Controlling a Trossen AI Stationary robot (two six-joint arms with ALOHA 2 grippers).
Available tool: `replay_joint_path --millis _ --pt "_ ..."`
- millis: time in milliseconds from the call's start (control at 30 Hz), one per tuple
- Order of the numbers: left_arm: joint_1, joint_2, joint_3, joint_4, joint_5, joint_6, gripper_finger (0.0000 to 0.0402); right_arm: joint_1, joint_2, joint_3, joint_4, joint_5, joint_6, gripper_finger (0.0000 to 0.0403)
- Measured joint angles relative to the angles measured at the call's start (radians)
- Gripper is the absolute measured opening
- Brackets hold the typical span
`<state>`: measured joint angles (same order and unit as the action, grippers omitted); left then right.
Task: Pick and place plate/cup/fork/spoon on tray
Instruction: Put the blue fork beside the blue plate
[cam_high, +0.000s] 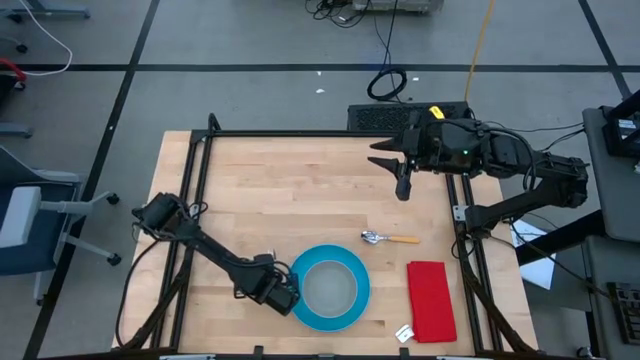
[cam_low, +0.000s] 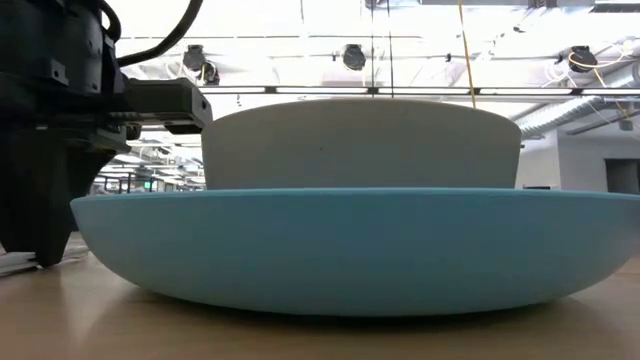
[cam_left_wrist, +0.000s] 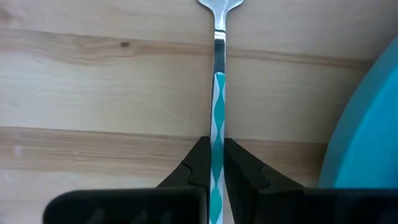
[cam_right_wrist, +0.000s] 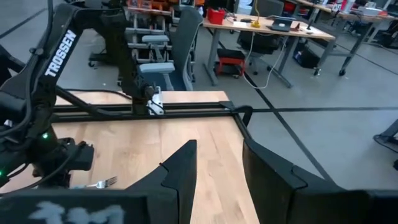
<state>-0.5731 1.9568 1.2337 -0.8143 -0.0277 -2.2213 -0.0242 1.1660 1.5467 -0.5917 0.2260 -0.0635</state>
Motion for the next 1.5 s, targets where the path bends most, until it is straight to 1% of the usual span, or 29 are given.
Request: replay_joint_path --millis 300,1100,1200,1500 --pt "-0.005 0.002 -0.001 -0.002 -0.011 0.042 0.0026 0.000 0.000 0.000 0.017 0.000 0.000 0.0120" --pt "-0.009 0.002 -0.002 0.001 -0.023 0.054 0.0027 0.000 0.000 0.000 0.015 0.000 0.000 0.0120" --pt "-0.012 0.003 -0.003 0.001 -0.027 0.054 0.0039 0.000 0.000 0.000 0.015 0.000 0.000 0.0120" --pt "-0.018 0.003 -0.003 0.005 -0.037 0.053 0.0106 0.000 0.000 0.000 0.015 0.000 0.000 0.0120"
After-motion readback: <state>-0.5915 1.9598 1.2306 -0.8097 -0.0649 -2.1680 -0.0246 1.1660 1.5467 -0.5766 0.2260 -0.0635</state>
